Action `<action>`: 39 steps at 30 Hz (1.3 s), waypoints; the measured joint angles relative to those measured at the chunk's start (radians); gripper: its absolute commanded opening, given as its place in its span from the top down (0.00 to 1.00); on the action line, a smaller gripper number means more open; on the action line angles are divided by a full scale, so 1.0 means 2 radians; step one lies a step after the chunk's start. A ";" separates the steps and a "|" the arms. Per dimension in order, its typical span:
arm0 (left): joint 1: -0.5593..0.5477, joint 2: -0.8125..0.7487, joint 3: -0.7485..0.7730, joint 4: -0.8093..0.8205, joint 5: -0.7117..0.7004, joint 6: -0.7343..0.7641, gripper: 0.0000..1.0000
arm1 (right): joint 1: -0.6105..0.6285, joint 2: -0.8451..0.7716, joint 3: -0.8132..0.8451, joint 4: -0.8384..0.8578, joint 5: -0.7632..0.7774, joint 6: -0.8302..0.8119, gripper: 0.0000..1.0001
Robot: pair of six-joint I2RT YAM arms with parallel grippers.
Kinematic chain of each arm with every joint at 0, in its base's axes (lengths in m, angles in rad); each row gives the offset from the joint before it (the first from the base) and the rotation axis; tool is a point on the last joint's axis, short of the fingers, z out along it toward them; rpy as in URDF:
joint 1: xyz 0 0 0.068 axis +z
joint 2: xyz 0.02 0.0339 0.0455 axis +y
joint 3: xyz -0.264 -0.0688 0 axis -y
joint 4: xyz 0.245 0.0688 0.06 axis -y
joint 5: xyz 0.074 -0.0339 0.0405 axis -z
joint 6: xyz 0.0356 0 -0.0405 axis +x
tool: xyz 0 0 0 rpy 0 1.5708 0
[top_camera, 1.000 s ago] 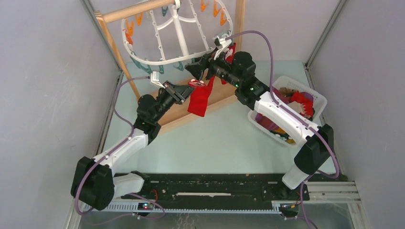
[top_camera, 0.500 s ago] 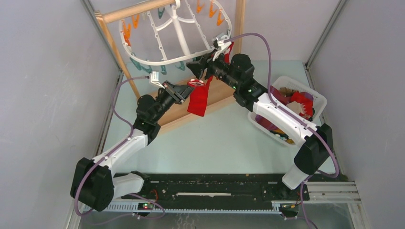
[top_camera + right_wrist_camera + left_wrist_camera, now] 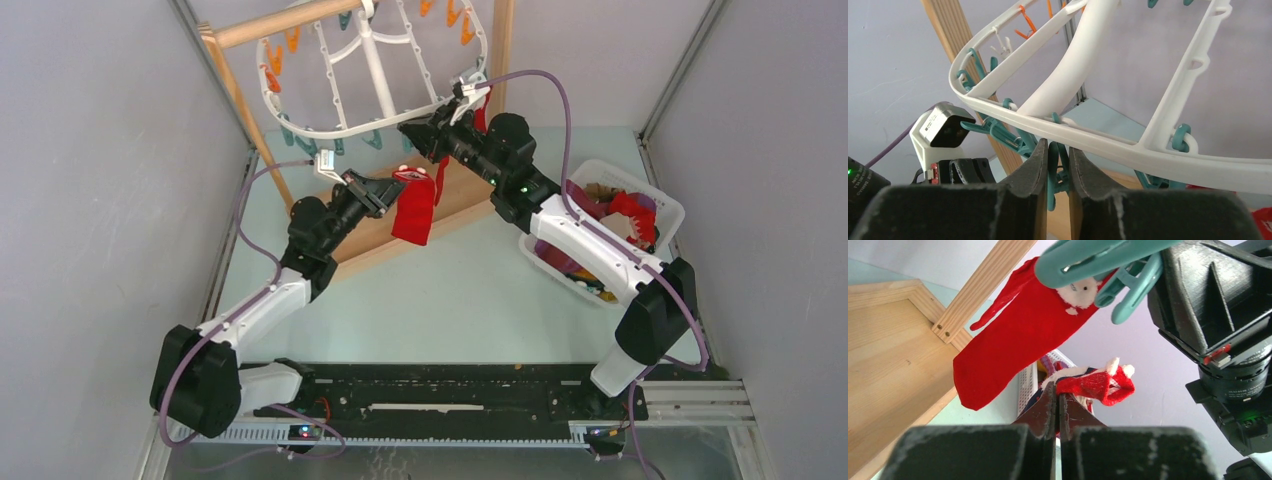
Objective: Clip the socks to the hanger
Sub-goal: Clamp the sock onto the hanger.
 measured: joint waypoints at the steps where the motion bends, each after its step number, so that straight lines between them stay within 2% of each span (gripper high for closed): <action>1: 0.001 0.002 0.000 -0.001 -0.002 0.000 1.00 | -0.001 0.000 0.000 0.000 -0.002 0.000 0.83; 39: 0.023 0.015 0.023 -0.005 -0.004 -0.053 1.00 | -0.005 0.000 -0.002 0.010 -0.037 -0.003 0.85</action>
